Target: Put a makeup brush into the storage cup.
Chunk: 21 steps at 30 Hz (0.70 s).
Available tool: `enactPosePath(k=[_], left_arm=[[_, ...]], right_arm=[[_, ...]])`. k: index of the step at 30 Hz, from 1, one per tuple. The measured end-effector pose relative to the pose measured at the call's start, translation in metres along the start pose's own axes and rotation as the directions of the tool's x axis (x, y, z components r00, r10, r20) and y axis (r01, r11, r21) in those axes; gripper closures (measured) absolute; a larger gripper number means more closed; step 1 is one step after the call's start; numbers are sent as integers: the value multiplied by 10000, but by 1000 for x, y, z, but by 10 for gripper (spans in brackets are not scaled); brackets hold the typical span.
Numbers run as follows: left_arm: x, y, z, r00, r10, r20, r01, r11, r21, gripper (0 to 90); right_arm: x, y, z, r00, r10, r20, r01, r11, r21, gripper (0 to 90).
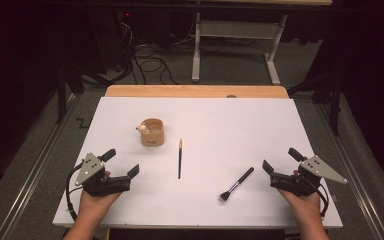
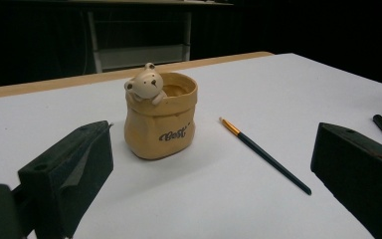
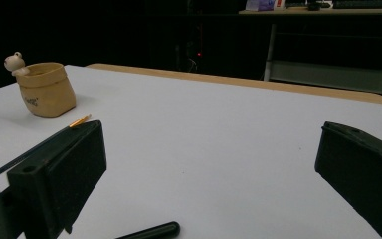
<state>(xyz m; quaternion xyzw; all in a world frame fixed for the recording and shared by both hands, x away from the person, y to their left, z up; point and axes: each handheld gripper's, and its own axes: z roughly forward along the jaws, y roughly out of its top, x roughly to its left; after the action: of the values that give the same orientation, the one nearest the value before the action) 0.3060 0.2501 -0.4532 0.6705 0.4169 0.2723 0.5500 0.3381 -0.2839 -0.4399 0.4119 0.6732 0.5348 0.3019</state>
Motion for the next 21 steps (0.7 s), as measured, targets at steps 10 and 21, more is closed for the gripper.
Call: enactPosePath(k=[10, 21], left_arm=[[1, 0, 0, 9999, -65, -85, 65, 10000, -22, 39], [1, 0, 0, 9999, -125, -108, 125, 9999, -48, 40]], right_arm=[[-2, 0, -1, 10000, -35, 60, 35, 10000, -35, 6], [-2, -1, 0, 9999, -82, 63, 82, 10000, 5, 6]])
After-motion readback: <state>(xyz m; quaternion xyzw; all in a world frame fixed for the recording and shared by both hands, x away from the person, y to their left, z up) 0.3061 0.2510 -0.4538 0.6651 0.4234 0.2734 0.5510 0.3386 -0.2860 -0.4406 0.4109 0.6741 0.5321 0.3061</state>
